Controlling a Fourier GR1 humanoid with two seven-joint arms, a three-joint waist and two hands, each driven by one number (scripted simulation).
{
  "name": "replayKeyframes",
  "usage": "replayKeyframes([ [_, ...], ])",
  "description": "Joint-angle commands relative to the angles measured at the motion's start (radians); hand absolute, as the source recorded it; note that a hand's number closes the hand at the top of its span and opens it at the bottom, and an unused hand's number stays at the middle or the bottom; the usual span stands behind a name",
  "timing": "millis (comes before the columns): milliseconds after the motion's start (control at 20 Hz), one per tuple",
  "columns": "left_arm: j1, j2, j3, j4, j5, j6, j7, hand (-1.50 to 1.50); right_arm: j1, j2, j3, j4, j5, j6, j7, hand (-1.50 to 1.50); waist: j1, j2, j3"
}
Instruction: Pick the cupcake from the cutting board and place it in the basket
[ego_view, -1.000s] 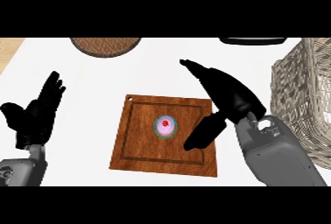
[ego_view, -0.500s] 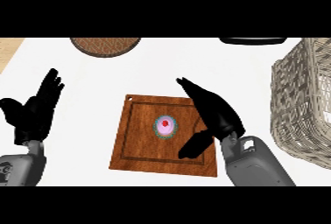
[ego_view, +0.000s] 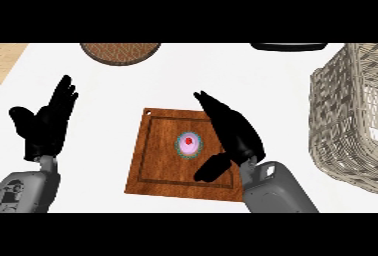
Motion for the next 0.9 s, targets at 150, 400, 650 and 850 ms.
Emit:
replayKeyframes([
  [150, 0.002, -0.003, 0.04, -0.032, -0.015, -0.023, 0.026, 0.0, -0.016, 0.03, 0.047, 0.003, 0.027, -0.024, 0.045, -1.5, 0.002, -0.001, 0.0],
  [400, 0.04, 0.012, 0.073, 0.007, 0.008, -0.108, -0.027, 0.0, 0.059, 0.031, 0.0, 0.047, 0.045, -0.028, -0.083, -1.5, 0.001, 0.0, 0.0],
  [650, -0.039, -0.02, 0.045, -0.016, -0.036, -0.057, 0.064, 0.0, 0.03, 0.02, 0.001, 0.113, 0.101, -0.03, -0.077, -1.5, -0.001, 0.0, 0.0],
  [850, -0.062, -0.043, 0.06, 0.064, -0.065, -0.039, -0.008, 0.0, 0.039, 0.031, 0.112, 0.076, 0.091, -0.102, 0.039, -1.5, -0.001, 0.0, 0.0],
])
